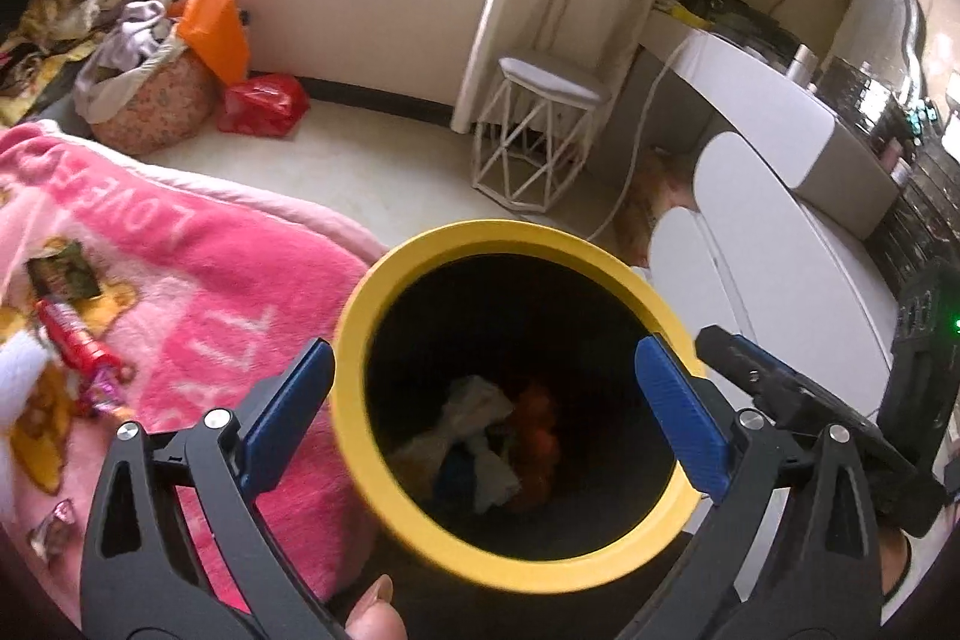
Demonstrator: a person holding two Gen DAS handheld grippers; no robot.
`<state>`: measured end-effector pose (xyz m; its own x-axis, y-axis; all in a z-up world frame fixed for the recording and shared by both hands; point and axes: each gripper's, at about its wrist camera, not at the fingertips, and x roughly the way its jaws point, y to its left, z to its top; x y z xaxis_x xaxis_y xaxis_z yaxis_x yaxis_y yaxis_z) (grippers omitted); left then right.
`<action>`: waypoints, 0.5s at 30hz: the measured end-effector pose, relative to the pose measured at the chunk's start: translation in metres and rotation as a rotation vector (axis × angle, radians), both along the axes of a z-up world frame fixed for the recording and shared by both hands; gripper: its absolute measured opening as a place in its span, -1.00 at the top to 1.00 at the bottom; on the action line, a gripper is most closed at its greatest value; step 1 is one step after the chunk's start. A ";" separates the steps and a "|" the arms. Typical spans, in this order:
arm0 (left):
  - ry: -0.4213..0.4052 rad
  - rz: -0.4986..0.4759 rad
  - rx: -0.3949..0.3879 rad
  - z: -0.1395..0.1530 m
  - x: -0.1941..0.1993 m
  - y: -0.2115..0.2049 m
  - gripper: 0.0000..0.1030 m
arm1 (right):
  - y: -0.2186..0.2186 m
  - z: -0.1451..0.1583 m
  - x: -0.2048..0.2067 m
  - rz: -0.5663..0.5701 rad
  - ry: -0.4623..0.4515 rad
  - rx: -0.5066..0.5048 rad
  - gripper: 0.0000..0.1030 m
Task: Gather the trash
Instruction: 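Move both open tools back over the trash on the blanket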
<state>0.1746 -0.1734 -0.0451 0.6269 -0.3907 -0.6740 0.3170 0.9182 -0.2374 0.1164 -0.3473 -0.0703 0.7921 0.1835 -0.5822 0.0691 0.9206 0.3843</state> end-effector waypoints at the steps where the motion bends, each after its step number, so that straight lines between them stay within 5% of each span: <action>1: -0.004 0.008 -0.002 0.002 -0.002 0.003 -0.80 | 0.002 0.001 -0.001 0.002 -0.004 -0.006 -0.23; 15: -0.107 0.117 -0.015 0.032 -0.025 0.046 -0.80 | 0.030 0.024 -0.010 0.059 -0.067 -0.056 -0.36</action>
<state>0.1494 -0.1270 -0.0134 0.7365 -0.3199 -0.5960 0.2320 0.9471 -0.2216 0.1060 -0.3172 -0.0458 0.8184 0.1996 -0.5388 -0.0100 0.9425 0.3340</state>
